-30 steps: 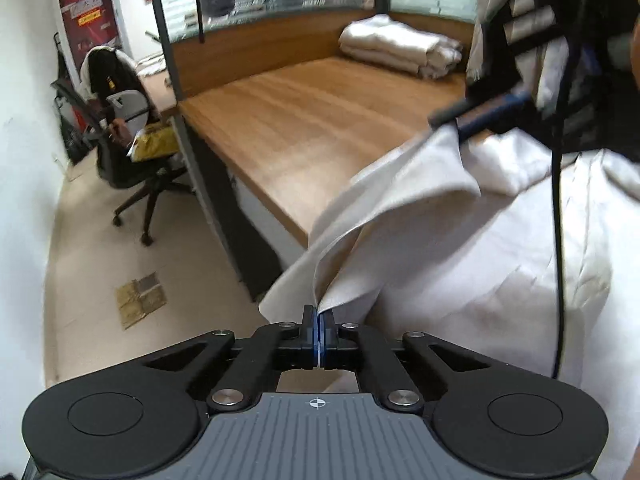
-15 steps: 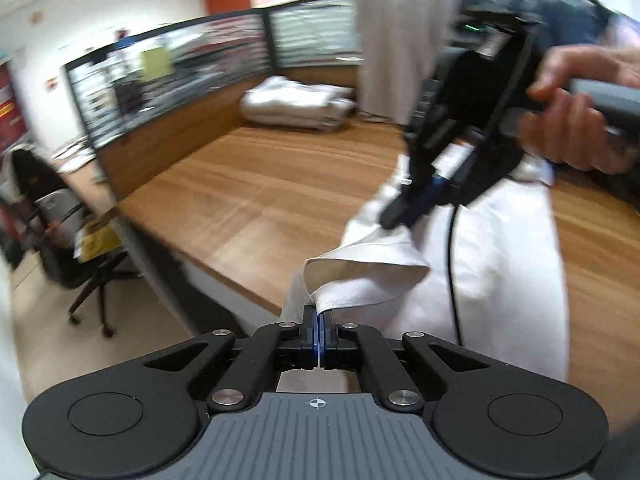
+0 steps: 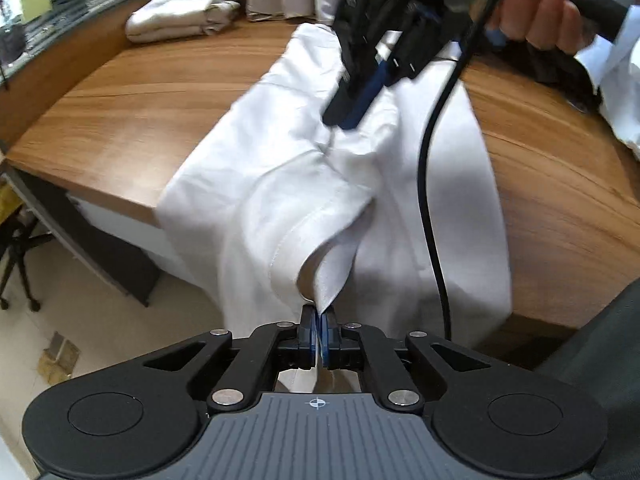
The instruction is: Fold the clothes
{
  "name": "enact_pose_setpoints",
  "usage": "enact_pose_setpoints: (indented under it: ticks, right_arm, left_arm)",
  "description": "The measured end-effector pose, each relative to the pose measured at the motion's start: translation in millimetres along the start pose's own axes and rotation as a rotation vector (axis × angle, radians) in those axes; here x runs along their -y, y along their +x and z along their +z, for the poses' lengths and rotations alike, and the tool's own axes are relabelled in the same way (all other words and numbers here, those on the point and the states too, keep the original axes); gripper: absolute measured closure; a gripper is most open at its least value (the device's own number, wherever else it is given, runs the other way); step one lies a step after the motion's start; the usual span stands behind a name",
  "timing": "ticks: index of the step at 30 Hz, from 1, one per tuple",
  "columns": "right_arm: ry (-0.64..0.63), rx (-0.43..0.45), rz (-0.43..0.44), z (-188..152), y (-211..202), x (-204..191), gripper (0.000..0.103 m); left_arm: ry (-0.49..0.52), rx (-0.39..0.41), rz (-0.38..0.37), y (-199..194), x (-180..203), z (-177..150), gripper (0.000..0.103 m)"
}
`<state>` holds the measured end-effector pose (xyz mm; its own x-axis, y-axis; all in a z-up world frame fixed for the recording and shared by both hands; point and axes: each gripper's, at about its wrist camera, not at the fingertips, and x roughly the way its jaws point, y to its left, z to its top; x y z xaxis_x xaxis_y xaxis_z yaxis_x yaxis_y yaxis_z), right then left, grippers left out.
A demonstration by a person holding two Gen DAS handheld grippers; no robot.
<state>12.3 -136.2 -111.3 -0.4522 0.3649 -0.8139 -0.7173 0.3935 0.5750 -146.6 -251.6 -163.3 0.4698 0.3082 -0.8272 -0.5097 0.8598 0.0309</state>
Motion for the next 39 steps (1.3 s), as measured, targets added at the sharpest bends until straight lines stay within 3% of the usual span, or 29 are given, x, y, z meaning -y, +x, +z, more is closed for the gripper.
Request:
enact_pose_setpoints:
  ticks: [2, 5, 7, 13, 17, 22, 28, 32, 35, 37, 39]
  right_arm:
    - [-0.021, 0.049, -0.030, 6, -16, 5, 0.084]
    - [-0.035, 0.140, -0.095, 20, -42, 21, 0.083]
    - [-0.020, 0.205, -0.146, 34, -60, 40, 0.082]
    - [0.059, 0.355, -0.250, 72, -95, 100, 0.076]
    - [0.132, 0.422, -0.293, 96, -93, 133, 0.074]
    - [0.210, 0.465, -0.317, 123, -81, 167, 0.073]
    - [0.233, 0.472, -0.338, 130, -82, 180, 0.071]
    - [0.221, 0.469, -0.354, 135, -81, 182, 0.067]
    - [0.203, 0.475, -0.359, 139, -81, 182, 0.066]
    - [0.201, 0.485, -0.361, 142, -81, 183, 0.067]
    - [0.201, 0.495, -0.362, 144, -82, 183, 0.077]
  left_arm:
    - [0.005, 0.022, -0.012, -1, 2, 3, 0.086]
    - [0.018, 0.055, 0.002, -4, 3, 9, 0.069]
    - [0.032, 0.063, 0.018, -2, 10, 11, 0.063]
    - [0.063, 0.068, 0.073, 1, 22, 21, 0.062]
    - [0.077, 0.055, 0.097, 1, 29, 23, 0.054]
    - [0.045, 0.047, 0.111, 6, 34, 31, 0.055]
    - [0.006, 0.037, 0.135, 21, 38, 47, 0.056]
    - [-0.061, 0.012, 0.131, 28, 33, 52, 0.087]
    - [-0.096, 0.022, 0.128, 25, 30, 52, 0.097]
    - [-0.104, 0.030, 0.121, 21, 28, 52, 0.098]
    - [-0.110, 0.038, 0.113, 16, 26, 53, 0.099]
